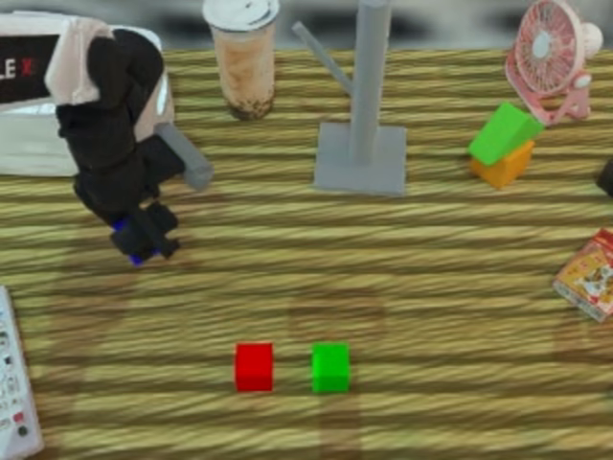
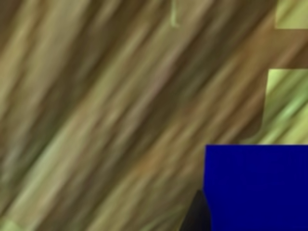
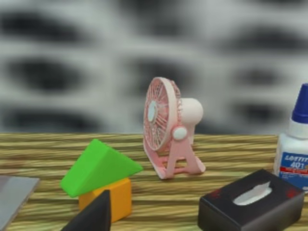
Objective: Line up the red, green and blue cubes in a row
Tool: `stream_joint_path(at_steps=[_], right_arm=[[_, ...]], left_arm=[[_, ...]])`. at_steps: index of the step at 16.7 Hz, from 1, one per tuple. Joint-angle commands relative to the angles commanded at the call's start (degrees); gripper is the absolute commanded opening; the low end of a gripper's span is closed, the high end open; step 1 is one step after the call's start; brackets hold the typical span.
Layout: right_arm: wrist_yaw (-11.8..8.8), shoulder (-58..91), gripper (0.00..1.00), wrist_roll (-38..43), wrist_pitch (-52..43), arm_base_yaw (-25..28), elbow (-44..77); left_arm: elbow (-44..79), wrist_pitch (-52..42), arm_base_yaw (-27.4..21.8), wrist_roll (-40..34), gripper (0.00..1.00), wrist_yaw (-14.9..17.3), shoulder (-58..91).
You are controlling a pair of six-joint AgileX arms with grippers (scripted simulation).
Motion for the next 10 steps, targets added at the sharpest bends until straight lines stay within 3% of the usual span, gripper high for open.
stream_joint_path(at_steps=[6,10], right_arm=[[0.0,0.0,1.00,0.0,0.0,0.0,0.0],[0.0,0.0,1.00,0.0,0.0,0.0,0.0]], left_arm=[[2.9,-5.4,0.4,-0.1,0.00,-0.1,-2.7],[4.6,-6.0,-2.1,-0.1,0.00,-0.1,-1.4]])
